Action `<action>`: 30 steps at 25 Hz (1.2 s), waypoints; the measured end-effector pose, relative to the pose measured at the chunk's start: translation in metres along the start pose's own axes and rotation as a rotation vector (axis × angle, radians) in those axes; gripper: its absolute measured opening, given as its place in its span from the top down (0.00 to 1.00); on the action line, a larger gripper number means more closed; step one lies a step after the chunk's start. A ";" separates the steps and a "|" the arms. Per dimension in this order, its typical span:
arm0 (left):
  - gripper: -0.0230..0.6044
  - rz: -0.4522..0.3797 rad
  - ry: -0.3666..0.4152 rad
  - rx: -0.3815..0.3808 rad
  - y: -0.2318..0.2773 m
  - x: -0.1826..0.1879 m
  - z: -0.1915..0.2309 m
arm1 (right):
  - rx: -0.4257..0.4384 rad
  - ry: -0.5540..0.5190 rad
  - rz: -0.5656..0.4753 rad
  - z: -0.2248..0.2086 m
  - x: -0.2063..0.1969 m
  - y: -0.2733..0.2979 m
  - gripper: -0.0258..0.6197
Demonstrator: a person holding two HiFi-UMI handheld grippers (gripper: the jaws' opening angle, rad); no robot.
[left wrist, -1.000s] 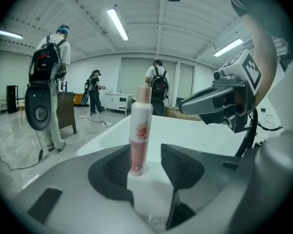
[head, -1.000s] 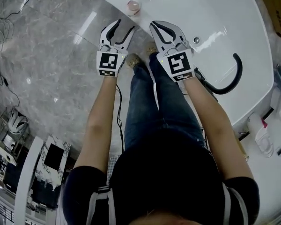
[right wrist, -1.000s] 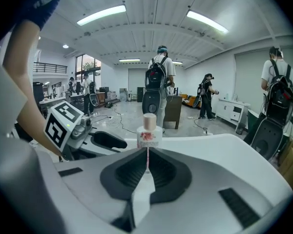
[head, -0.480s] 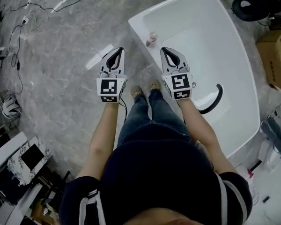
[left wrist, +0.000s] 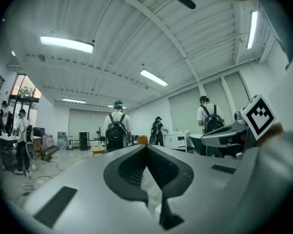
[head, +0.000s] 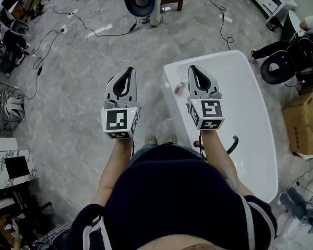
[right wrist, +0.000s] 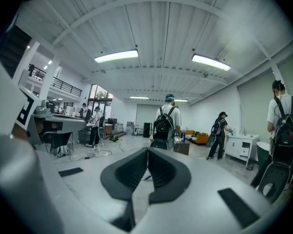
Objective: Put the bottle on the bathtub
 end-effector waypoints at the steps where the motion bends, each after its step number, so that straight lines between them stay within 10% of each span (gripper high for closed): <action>1: 0.93 -0.022 -0.008 0.027 -0.005 0.013 0.005 | 0.005 -0.009 -0.025 0.001 0.014 0.000 0.92; 9: 0.93 -0.131 0.004 0.129 -0.055 0.074 0.022 | 0.030 -0.071 -0.166 0.032 0.095 -0.031 0.92; 30: 0.93 -0.149 0.014 0.104 -0.053 0.087 0.001 | 0.066 -0.062 -0.172 0.021 0.102 -0.040 0.92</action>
Point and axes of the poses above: the fingertips, and each gripper's own axes: y forward along the fingers, z to its left, x out of its top, the point moved 3 cm from there along -y, backward along the fingers, and after that the axes turned 4 degrees about x, right-handed, at the moved point
